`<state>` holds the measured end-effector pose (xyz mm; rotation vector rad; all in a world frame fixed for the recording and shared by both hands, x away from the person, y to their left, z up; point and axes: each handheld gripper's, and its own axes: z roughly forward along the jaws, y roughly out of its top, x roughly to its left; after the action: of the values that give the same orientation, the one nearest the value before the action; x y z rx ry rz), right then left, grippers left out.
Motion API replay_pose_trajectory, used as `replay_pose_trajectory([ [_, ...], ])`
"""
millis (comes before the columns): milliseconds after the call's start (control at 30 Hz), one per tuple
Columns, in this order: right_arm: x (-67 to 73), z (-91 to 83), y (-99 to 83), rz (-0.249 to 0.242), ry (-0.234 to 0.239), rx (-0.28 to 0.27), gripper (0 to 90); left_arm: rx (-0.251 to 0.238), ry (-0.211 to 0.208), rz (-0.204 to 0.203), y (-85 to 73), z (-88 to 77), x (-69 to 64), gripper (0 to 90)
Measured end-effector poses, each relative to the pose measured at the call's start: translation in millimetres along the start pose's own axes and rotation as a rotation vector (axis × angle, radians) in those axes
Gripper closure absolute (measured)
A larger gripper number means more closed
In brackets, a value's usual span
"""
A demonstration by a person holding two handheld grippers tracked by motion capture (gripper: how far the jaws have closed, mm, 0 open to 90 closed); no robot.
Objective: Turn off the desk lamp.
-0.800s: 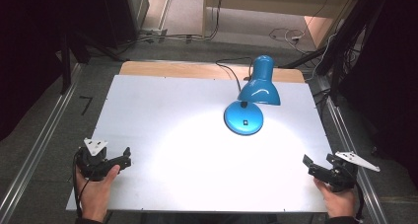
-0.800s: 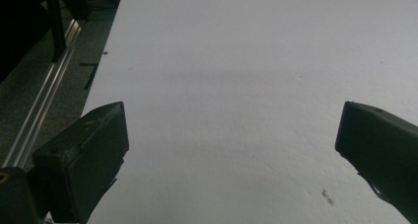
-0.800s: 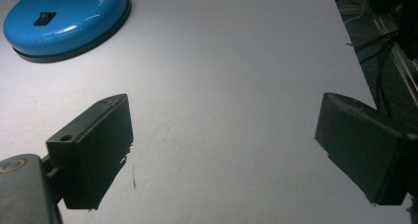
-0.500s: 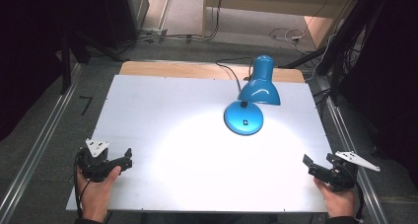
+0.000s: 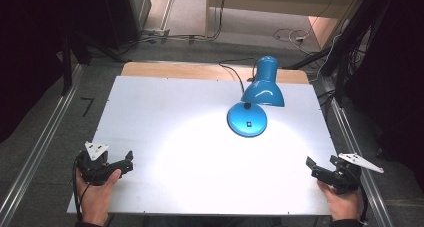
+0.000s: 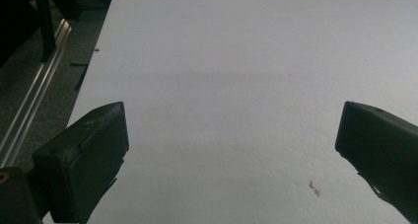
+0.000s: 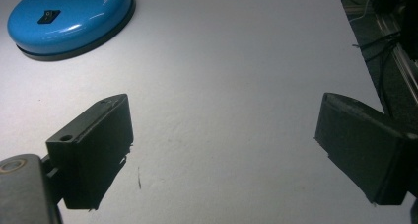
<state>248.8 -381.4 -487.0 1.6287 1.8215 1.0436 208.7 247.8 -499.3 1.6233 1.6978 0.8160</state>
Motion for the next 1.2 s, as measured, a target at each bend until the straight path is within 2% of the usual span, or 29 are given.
replay_pose_trajectory([
  [233,4.4,1.7,0.2,-0.007,0.004,0.009,6.2,0.005,-0.002,-0.007,0.0,-0.2,1.3,0.3],
  [433,10.3,3.2,1.6,-0.019,0.012,0.007,6.2,0.014,-0.013,-0.032,-0.8,0.7,4.4,0.3],
  [667,18.2,7.8,4.8,-0.040,0.024,0.005,6.2,0.007,-0.018,-0.028,-0.5,-0.1,3.5,0.3],
  [1200,23.8,13.9,11.1,-0.041,0.036,0.001,6.2,0.004,-0.015,-0.043,-0.5,-0.9,5.8,0.3],
])
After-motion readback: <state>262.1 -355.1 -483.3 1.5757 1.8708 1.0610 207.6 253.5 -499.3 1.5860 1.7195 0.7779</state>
